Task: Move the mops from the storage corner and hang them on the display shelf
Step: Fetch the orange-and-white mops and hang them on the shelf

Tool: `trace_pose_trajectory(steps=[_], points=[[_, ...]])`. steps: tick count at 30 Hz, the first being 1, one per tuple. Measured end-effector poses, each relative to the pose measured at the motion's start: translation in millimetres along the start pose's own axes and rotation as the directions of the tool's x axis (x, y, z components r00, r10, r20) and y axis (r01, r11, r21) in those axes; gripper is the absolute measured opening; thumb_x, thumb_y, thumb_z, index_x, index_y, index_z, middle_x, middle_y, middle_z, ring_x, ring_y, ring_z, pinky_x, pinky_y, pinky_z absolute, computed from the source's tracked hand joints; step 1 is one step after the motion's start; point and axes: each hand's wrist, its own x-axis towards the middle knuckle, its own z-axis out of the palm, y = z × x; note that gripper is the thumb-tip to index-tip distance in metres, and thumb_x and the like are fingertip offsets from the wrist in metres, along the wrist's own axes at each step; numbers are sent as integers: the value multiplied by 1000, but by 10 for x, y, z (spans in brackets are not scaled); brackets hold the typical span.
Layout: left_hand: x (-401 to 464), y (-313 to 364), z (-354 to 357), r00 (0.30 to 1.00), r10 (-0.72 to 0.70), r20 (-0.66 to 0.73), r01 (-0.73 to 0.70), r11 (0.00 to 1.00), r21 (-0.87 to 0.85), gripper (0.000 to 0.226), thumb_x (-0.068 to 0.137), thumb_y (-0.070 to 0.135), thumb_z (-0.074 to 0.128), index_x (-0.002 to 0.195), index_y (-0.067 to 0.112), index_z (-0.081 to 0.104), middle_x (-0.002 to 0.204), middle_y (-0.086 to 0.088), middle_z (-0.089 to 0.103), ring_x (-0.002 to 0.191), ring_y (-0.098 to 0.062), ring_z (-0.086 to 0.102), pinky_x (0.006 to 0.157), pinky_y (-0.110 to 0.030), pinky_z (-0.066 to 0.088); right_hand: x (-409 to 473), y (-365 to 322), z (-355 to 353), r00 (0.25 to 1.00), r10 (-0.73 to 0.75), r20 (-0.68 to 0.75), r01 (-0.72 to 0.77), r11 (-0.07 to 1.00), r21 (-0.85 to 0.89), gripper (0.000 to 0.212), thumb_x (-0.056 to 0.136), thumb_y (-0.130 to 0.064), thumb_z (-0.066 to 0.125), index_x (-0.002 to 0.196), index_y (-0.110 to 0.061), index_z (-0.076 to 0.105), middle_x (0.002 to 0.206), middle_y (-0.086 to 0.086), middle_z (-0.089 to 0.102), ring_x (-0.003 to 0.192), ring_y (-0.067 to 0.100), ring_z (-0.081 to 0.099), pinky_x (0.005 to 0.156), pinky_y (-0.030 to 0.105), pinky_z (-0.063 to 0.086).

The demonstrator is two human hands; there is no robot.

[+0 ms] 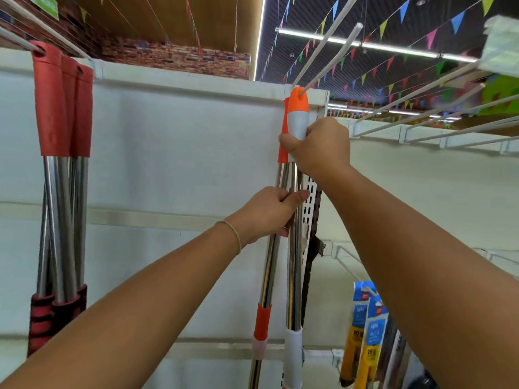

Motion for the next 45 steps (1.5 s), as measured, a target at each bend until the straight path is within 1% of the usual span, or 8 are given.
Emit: trace_pose_trajectory(steps=[8,12,18,25,30,39,43,45], points=[[156,-107,25,1000,6,-27,-3,994,110,47,99,52,45,76,12,54,68,-8,59,72,-28,72,81,-42,61,86,60,123,1000,17,-10,-17,1000,7,44,79,-51,71,91,-9,65,65,-1,56,54,10,56,48,23,44],[170,-134,41,1000,13,-21,-10,992,128,48,99,51,44,78,10,55,72,-10,62,72,-26,73,83,-42,60,79,85,154,1000,12,-29,-12,1000,16,46,79,-54,70,92,-10,64,68,0,57,55,9,55,51,23,45],[129,-172,72,999,43,-29,-39,990,132,47,100,52,42,75,13,54,69,-7,58,65,-23,68,81,-43,61,-24,103,151,1000,26,-11,-25,998,65,47,82,-55,69,84,-8,66,59,-2,52,48,5,51,43,21,34],[-11,-263,125,998,63,-30,-59,993,101,41,102,44,43,77,12,52,70,-6,56,62,-17,61,63,-27,56,-288,230,151,996,58,65,-65,993,103,48,81,-52,74,84,-5,69,61,0,56,51,10,56,45,22,43],[-105,-379,195,998,50,-32,-46,991,124,33,100,41,49,96,10,58,82,-9,65,80,-26,69,83,-46,59,-340,218,104,989,89,115,-96,994,57,46,83,-52,73,88,-6,68,65,1,58,55,13,57,46,24,41],[-482,-748,410,996,-59,64,49,988,147,39,97,37,58,127,12,54,102,-10,68,86,-26,71,76,-42,62,-889,341,155,992,80,94,-84,996,42,50,93,-51,60,68,-9,63,53,-1,51,47,8,45,43,18,29],[-617,-980,525,989,-101,105,81,980,179,39,95,40,59,125,14,55,100,-10,69,88,-25,70,79,-45,60,-1206,452,199,988,107,109,-116,991,71,52,95,-47,59,55,-16,46,50,-4,44,45,9,39,46,11,35],[-669,-1058,584,987,-117,112,99,984,150,36,95,40,59,122,16,57,101,-8,69,89,-23,69,81,-44,60,-1379,517,221,983,131,127,-141,987,75,45,97,-44,57,60,-19,51,54,-6,48,49,7,43,44,11,31]])
